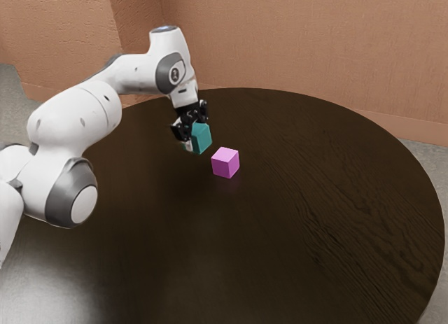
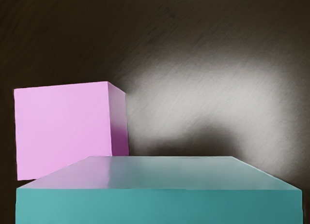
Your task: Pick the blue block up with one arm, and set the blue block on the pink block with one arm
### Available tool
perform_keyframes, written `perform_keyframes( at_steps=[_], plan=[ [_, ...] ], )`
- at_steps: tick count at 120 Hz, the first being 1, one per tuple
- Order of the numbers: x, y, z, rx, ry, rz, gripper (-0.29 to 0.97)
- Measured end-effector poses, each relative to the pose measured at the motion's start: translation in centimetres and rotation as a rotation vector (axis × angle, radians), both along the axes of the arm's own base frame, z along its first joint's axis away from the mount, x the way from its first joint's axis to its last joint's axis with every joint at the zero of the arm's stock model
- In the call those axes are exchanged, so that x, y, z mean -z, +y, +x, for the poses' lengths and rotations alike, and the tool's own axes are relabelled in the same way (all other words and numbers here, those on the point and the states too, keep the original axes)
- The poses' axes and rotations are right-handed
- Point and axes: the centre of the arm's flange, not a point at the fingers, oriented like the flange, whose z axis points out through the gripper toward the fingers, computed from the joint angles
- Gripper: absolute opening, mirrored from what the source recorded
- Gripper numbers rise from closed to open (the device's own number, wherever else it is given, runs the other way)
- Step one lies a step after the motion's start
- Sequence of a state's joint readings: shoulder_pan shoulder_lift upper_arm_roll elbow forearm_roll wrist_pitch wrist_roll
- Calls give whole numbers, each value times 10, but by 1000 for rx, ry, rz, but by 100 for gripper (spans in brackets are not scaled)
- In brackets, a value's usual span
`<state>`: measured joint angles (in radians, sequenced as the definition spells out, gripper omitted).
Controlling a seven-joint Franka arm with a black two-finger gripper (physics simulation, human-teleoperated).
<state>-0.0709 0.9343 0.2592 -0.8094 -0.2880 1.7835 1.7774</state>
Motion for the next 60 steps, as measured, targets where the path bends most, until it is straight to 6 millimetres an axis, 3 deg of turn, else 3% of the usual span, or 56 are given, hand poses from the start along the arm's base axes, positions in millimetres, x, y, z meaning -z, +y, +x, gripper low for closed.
perform_keyframes(
  at_steps=[26,41,60],
  plan=[
    [5,-10,13,-19,-42,-29,33],
    [10,3,17,-62,-68,-74,33],
    [9,6,20,-92,-97,-108,33]
  ],
)
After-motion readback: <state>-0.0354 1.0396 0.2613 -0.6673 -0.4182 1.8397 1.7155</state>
